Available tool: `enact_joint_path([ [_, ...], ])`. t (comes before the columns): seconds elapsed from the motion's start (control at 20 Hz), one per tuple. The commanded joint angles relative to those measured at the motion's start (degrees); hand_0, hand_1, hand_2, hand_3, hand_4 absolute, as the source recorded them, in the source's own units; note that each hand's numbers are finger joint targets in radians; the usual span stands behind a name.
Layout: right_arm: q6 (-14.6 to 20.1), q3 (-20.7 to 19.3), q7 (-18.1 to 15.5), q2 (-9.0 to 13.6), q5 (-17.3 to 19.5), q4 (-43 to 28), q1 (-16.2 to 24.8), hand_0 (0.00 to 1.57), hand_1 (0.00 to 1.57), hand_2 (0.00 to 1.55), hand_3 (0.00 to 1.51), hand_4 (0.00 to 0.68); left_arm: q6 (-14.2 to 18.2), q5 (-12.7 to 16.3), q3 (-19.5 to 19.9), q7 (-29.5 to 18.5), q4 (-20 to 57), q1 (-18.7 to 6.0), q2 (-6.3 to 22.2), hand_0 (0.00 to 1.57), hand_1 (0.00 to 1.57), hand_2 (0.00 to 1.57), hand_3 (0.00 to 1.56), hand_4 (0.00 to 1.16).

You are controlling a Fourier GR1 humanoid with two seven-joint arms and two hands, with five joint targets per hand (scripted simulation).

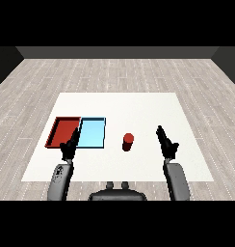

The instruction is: Pick the red can and put it in the red box

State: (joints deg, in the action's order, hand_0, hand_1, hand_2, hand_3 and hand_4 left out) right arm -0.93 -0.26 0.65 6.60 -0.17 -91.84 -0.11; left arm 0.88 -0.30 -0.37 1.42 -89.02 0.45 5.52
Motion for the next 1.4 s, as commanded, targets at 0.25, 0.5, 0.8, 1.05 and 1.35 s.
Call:
enact_joint_path([
  [0.25,3.7,4.6,1.2,-4.7,4.9,-4.8,6.4,0.0,0.0,0.0,0.0,0.0,0.5,-0.8,1.7,-0.7,-0.8,-1.2,-0.6,0.0,0.0,0.0,0.0,0.0],
  [0.5,-1.7,4.3,-12.2,-6.0,-2.5,-7.2,6.8,0.0,0.0,0.0,0.0,0.0,0.0,0.7,1.5,-19.7,-5.7,0.6,-3.5,0.0,0.0,0.0,0.0,0.0],
  [0.8,-2.5,5.2,-17.8,-5.5,-2.7,-4.6,8.7,0.0,0.0,0.0,0.0,0.0,-0.1,1.1,1.3,-19.3,-7.0,1.4,-3.8,0.0,0.0,0.0,0.0,0.0],
  [1.05,-0.1,5.8,-15.6,-6.0,-0.6,-4.8,6.7,0.0,0.0,0.0,0.0,0.0,-3.0,3.9,5.9,-25.7,1.2,-1.0,-1.7,0.0,0.0,0.0,0.0,0.0],
  [1.35,-4.5,2.2,-16.8,-3.9,-5.5,-2.6,6.0,0.0,0.0,0.0,0.0,0.0,-1.4,2.8,3.9,-20.2,-5.0,0.1,-2.6,0.0,0.0,0.0,0.0,0.0],
])
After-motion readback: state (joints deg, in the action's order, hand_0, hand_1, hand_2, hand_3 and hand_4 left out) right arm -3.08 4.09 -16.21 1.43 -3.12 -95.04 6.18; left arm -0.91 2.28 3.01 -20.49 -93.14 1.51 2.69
